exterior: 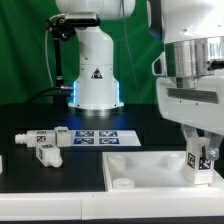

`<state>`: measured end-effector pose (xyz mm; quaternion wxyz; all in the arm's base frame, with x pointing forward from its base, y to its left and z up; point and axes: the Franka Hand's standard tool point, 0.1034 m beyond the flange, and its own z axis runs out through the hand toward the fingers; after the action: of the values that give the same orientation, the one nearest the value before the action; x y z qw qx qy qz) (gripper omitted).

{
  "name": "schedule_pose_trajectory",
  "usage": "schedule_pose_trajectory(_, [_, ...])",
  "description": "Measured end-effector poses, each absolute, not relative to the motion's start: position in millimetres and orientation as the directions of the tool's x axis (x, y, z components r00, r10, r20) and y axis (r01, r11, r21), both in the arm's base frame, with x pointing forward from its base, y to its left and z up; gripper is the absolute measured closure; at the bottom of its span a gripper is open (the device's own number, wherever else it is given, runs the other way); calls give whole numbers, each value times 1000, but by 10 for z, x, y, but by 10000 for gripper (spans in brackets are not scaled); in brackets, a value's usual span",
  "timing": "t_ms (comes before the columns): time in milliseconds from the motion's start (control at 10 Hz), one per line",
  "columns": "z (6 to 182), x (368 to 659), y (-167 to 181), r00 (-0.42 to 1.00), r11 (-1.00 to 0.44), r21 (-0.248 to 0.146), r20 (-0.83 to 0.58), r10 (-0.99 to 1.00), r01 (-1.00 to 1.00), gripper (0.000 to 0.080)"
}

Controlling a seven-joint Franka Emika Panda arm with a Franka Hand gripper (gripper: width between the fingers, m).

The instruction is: Assemble one leg

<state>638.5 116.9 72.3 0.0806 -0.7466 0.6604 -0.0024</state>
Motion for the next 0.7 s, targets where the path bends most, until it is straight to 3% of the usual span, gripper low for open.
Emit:
schedule_pose_trajectory(200, [714, 6380, 1167, 198, -185, -130, -93, -976, -974, 508])
schedule_pose_trajectory(400, [699, 6400, 1145, 525, -516, -160, -23, -851, -842, 269])
schedule_pose_trajectory(500, [705, 6407, 1147, 680, -671, -161, 3, -733, -724, 187])
schedule_pose_trajectory(700, [691, 6376, 1162, 775, -770, -167, 44, -630, -616, 157])
